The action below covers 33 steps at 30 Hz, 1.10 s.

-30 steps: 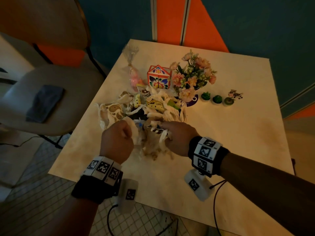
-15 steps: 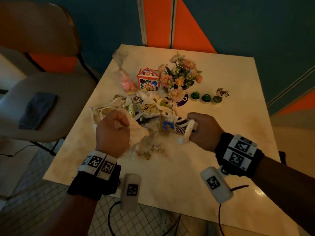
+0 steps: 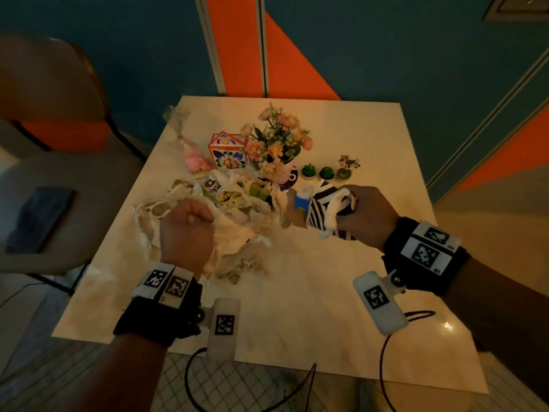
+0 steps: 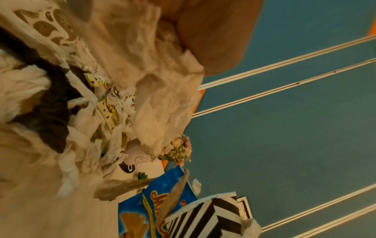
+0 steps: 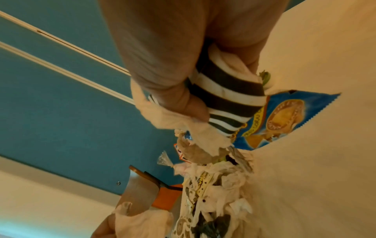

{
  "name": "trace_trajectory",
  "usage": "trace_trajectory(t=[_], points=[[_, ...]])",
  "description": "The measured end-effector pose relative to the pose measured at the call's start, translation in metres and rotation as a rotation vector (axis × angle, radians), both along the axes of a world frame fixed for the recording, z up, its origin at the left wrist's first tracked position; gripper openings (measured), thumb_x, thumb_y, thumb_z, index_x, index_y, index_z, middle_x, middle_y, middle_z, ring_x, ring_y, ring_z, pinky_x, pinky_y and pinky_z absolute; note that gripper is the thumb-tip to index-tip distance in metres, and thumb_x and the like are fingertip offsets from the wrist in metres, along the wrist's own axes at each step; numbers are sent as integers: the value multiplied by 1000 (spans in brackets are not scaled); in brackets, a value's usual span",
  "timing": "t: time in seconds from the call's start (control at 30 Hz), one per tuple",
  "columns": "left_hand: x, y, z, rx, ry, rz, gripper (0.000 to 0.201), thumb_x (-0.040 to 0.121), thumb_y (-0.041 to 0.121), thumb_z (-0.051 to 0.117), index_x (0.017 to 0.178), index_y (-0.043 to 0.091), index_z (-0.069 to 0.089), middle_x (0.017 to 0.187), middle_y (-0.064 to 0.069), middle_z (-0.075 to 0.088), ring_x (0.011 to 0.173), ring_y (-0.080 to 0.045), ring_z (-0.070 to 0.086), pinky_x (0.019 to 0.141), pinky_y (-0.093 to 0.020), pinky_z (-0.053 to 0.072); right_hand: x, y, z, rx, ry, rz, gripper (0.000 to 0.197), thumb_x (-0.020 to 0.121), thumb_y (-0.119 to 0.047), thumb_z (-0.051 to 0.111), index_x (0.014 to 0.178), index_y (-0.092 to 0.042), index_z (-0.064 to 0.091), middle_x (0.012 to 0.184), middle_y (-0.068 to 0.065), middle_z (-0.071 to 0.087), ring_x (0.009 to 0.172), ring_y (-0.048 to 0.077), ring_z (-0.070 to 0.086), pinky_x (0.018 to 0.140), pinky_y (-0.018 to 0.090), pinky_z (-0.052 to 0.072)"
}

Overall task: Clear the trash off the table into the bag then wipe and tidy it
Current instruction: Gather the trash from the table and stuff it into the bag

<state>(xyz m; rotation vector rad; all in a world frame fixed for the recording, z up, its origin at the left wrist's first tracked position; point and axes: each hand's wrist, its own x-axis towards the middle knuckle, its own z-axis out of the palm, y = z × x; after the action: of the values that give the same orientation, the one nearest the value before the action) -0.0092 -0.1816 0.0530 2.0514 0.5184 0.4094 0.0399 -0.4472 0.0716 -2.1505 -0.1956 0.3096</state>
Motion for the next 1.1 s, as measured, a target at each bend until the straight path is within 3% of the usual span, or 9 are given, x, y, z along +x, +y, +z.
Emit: trace_trajectory(t=[0.1, 0.2, 0.3, 0.47, 0.67, 0.8, 0.93, 1.0, 1.1], points=[[0, -13, -3, -60, 59, 31, 34, 71, -17, 50, 60, 16, 52, 70, 6, 54, 67, -8, 49, 71, -26, 40, 0, -8, -10, 11, 67, -47, 25, 77, 0, 72, 99, -10, 65, 94, 6, 67, 89, 23, 62, 83, 37, 50], [1, -23, -4, -86, 42, -11, 33, 71, -15, 50, 61, 16, 53, 72, 8, 56, 67, -2, 50, 71, -26, 41, -2, -16, -17, -16, 68, -92, 22, 78, -1, 70, 97, -8, 64, 96, 11, 65, 91, 31, 61, 83, 43, 51], [3, -33, 0, -50, 66, -35, 32, 73, -12, 51, 60, 17, 54, 74, 12, 58, 70, 3, 51, 73, -24, 42, -6, -23, -15, 19, 66, -117, 21, 79, 1, 69, 92, -12, 59, 84, 2, 60, 86, 28, 58, 77, 36, 47], [9, -53, 12, -110, 78, -19, 32, 74, -12, 49, 62, 17, 56, 72, 10, 58, 78, -12, 55, 71, -22, 43, -16, -49, 2, 109, 11, -202, 24, 77, 2, 72, 91, -14, 63, 86, -1, 64, 86, 23, 62, 81, 36, 50], [23, -92, 29, -138, 98, -95, 36, 80, -9, 47, 65, 23, 52, 64, 4, 53, 57, -10, 48, 55, -22, 40, -32, -108, 21, 260, 2, -347, 29, 74, -3, 77, 90, -23, 65, 93, -3, 69, 92, 16, 67, 83, 37, 54], [36, -148, 37, -168, 42, -173, 38, 75, -12, 48, 61, 23, 52, 60, 11, 56, 53, 0, 52, 52, -19, 42, -48, -161, 29, 299, -55, -394, 31, 72, -1, 78, 90, -23, 66, 89, -5, 71, 85, 10, 69, 80, 32, 54], [46, -232, 33, -242, 79, -305, 37, 71, -14, 47, 60, 20, 55, 65, 2, 56, 67, -16, 52, 64, -27, 43, -68, -234, 26, 303, -90, -417, 26, 72, 4, 76, 91, -12, 68, 88, -4, 71, 84, 9, 69, 78, 29, 55], [49, -281, 27, -250, 64, -347, 37, 69, -16, 45, 58, 18, 55, 64, 4, 57, 64, -12, 52, 59, -20, 44, -79, -273, 18, 294, -79, -425, 24, 74, 5, 74, 94, -8, 68, 90, -3, 70, 80, 2, 68, 73, 21, 56], [57, -355, 10, -188, 100, -429, 37, 71, -15, 43, 57, 18, 54, 65, 7, 56, 64, -3, 51, 56, -9, 42, -96, -329, -6, 315, 3, -450, 30, 76, 9, 70, 89, -18, 67, 79, -9, 72, 77, 1, 69, 66, 14, 55]])
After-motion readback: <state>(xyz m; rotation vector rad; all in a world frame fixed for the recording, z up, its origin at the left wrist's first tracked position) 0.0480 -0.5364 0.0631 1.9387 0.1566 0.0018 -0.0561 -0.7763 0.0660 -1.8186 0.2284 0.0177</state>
